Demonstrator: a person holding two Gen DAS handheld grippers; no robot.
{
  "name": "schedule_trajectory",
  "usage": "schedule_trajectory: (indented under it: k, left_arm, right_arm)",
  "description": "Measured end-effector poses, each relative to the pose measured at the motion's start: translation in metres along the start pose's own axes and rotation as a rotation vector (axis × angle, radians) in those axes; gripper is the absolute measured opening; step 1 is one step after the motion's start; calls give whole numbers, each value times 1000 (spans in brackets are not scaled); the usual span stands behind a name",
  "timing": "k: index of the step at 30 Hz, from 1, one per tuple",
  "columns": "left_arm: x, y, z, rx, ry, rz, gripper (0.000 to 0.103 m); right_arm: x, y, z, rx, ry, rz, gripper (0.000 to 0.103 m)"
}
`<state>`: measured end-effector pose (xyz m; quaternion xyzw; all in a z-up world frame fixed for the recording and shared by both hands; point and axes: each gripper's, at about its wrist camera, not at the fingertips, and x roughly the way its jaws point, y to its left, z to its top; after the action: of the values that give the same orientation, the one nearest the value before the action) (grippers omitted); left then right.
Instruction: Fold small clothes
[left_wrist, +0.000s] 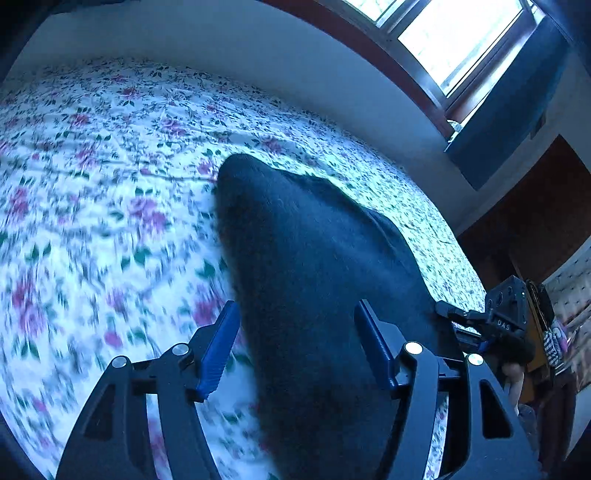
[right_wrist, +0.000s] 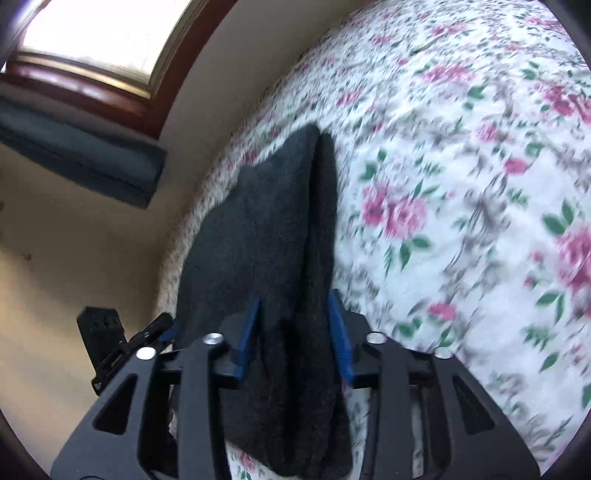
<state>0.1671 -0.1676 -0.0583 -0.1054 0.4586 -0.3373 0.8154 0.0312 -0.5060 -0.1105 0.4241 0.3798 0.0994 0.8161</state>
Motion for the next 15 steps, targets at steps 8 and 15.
schedule_trajectory:
  k: [8, 15]
  left_arm:
    - [61, 26, 38, -62, 91, -25, 60]
    - [64, 19, 37, 26, 65, -7, 49]
  right_arm:
    - [33, 1, 43, -16, 30, -7, 48]
    - [63, 5, 54, -81, 94, -14, 21]
